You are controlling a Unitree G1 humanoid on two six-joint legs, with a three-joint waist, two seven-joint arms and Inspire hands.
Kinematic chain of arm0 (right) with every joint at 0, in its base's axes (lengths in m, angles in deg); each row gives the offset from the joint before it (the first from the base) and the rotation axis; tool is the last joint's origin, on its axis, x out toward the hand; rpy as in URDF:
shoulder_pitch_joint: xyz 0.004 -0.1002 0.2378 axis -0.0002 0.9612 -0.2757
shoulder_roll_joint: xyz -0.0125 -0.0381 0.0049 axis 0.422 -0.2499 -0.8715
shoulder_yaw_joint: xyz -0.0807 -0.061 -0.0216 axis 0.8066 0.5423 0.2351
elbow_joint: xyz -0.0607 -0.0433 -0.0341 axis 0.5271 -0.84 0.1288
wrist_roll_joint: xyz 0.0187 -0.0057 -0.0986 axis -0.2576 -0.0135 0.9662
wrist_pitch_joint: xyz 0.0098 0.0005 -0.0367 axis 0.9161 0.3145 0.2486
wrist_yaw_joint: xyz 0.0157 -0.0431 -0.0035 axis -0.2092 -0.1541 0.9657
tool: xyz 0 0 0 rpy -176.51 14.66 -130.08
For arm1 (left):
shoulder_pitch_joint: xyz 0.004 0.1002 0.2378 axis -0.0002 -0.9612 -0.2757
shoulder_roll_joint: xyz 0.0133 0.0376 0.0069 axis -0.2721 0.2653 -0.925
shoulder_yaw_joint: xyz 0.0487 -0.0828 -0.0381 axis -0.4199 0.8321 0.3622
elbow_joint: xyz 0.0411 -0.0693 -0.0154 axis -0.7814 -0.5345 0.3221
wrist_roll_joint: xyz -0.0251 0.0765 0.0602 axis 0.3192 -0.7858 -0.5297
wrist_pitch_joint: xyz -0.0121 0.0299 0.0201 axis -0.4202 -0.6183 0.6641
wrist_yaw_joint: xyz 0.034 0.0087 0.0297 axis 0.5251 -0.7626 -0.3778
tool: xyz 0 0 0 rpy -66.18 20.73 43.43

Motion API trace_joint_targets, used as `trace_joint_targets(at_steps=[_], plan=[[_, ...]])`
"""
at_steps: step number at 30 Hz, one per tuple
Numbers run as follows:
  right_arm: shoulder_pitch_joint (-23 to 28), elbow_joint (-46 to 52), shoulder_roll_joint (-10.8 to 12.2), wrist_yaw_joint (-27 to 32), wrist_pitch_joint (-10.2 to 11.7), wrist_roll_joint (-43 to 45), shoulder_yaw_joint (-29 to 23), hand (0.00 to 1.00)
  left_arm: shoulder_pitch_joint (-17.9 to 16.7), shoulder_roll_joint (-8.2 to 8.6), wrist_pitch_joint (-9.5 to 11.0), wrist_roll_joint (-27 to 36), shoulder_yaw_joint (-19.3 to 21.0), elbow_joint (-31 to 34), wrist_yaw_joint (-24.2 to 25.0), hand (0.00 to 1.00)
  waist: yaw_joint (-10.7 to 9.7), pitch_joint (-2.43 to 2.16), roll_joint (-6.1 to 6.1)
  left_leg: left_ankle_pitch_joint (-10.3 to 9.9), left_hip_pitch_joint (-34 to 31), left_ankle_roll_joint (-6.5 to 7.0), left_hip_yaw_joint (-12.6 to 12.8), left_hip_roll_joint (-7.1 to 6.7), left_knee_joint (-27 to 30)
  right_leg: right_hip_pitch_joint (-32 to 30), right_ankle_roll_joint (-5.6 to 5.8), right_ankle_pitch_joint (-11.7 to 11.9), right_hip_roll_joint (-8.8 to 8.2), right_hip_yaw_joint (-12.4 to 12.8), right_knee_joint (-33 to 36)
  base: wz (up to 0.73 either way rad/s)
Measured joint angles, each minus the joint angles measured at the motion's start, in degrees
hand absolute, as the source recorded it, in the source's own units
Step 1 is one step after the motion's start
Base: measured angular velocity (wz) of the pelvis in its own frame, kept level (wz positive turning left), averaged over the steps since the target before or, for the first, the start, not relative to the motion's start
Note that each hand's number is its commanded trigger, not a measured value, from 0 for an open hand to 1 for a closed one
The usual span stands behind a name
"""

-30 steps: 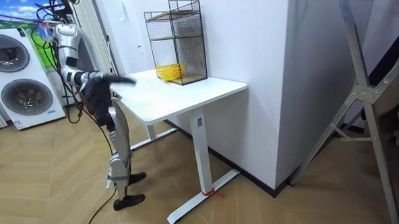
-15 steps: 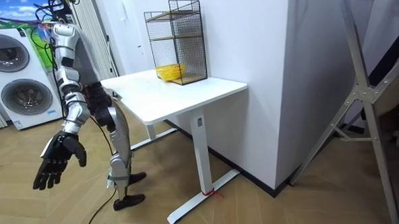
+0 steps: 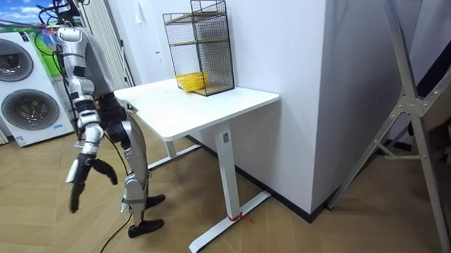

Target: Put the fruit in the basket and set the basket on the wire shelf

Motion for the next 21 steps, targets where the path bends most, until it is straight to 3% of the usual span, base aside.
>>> trace_joint_targets(at_steps=[4,7,10,14,15,16,21], plan=[[-3.24,-1.48,-0.01,-6.08,-3.78,14.38,10.97,0.00,2.77,0.00,-3.74,-17.10,-10.33,-0.30,7.90,0.00,0.22,0.07,0.05,-0.18,1.01,0.12,-0.71,-0.11,0.30,1.69,0.02,0.04,0.20,-0.85,-0.79,0.10],[-5.50,-1.53,0.01,-9.92,-5.45,24.94,19.21,0.00,5.51,0.03,-5.32,-27.17,-16.46,-0.17,11.03,0.00,0.54,0.08,0.08,-0.17,1.28,0.11,-0.64,-0.07,0.26,1.76,-0.01,0.04,0.46,-0.70,-0.81,-0.01],[-6.90,-1.40,0.26,-13.15,-6.94,30.83,24.24,0.00,7.19,0.59,-6.89,-34.63,-21.15,-0.15,12.56,0.00,1.21,0.18,0.30,-0.24,2.08,0.39,-0.42,-0.10,0.17,2.46,0.01,0.04,0.47,-0.54,-1.28,-0.05],[-7.97,-1.19,2.00,-14.93,-8.50,33.65,28.35,0.00,9.00,1.26,-9.98,-42.69,-26.07,-0.03,14.16,0.00,1.48,0.38,0.45,-0.32,2.44,0.34,-0.44,-0.12,-0.04,2.92,0.02,0.08,0.55,-0.59,-1.86,0.00],[-8.19,-0.53,2.85,-15.12,-8.62,34.24,29.84,0.00,9.49,1.54,-10.71,-44.20,-27.96,-0.04,14.75,0.00,1.74,0.61,0.62,-0.44,2.44,0.28,-0.43,-0.09,0.01,3.01,0.02,0.08,0.62,-0.53,-2.01,-0.04],[-8.36,0.63,3.63,-15.19,-8.58,34.25,31.34,0.00,9.76,2.08,-11.13,-45.48,-29.14,-0.03,14.89,0.00,1.94,0.89,0.87,-0.52,2.44,0.24,-0.15,0.01,-0.02,3.00,-0.02,0.06,0.68,-0.29,-2.20,-0.08],[-10.58,1.08,5.41,-19.13,-7.62,34.31,35.87,0.00,11.00,2.64,-11.54,-51.28,-30.51,1.49,16.45,0.00,1.86,1.00,0.85,-0.63,1.83,0.12,0.04,0.15,0.12,2.44,-0.24,0.25,0.86,-0.02,-2.82,-0.03]])
